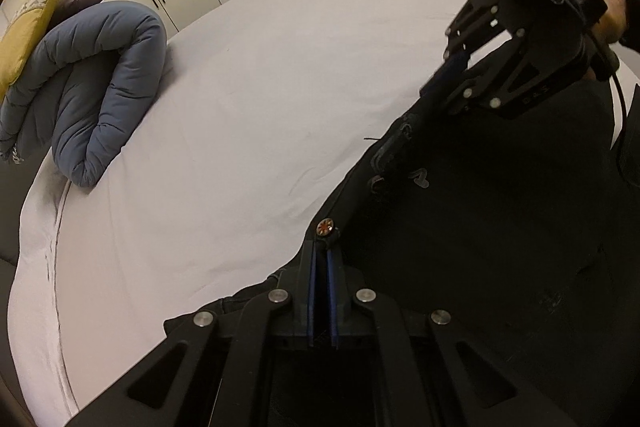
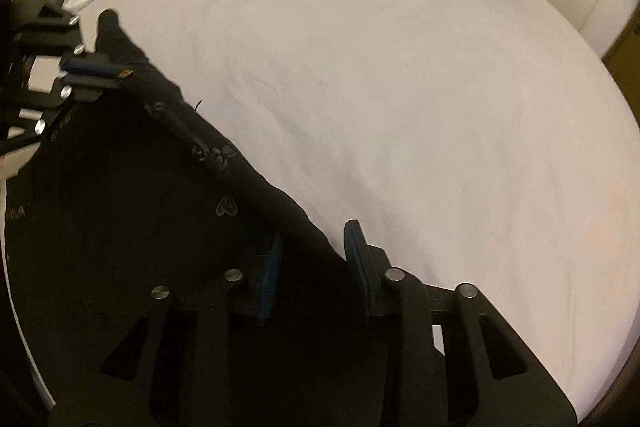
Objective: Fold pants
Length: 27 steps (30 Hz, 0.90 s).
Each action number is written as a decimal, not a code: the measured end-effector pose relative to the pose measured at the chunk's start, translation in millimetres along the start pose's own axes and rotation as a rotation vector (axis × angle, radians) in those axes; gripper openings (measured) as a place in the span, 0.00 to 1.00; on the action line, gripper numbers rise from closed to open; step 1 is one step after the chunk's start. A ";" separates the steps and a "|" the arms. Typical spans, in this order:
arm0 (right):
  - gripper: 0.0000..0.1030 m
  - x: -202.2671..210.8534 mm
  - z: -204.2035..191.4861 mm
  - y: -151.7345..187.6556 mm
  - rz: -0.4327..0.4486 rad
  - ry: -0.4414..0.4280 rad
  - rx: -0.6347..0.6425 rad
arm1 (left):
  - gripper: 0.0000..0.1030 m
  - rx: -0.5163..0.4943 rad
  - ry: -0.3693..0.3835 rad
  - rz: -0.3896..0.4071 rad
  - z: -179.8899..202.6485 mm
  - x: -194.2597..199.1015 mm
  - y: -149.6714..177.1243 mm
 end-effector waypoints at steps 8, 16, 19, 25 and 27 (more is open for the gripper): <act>0.03 -3.0 -2.3 -10.7 0.031 -0.052 -0.247 | 0.04 0.036 0.003 0.012 6.7 7.3 2.9; 0.03 -1.0 -36.3 -13.9 0.095 -0.127 -0.376 | 0.04 0.067 0.037 0.032 21.1 23.8 9.5; 0.03 5.3 -69.3 -8.1 0.106 -0.140 -0.315 | 0.04 0.062 0.053 0.037 34.4 35.0 18.5; 0.02 37.2 -113.4 44.1 0.124 -0.005 -0.020 | 0.03 0.022 0.051 0.023 64.0 65.5 58.8; 0.02 45.2 -128.2 68.4 0.108 0.054 0.101 | 0.03 -0.001 0.097 0.039 86.3 80.5 74.5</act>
Point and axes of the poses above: each gripper's, at about its wrist camera, not at the fingertips, and x roughly against the way its jaws point, z to its right, y to its underside, the point moved 8 cm from there along -x, roughly the way its jaws point, and after that the axes turned 15 degrees about -x, right-handed, at the moved point
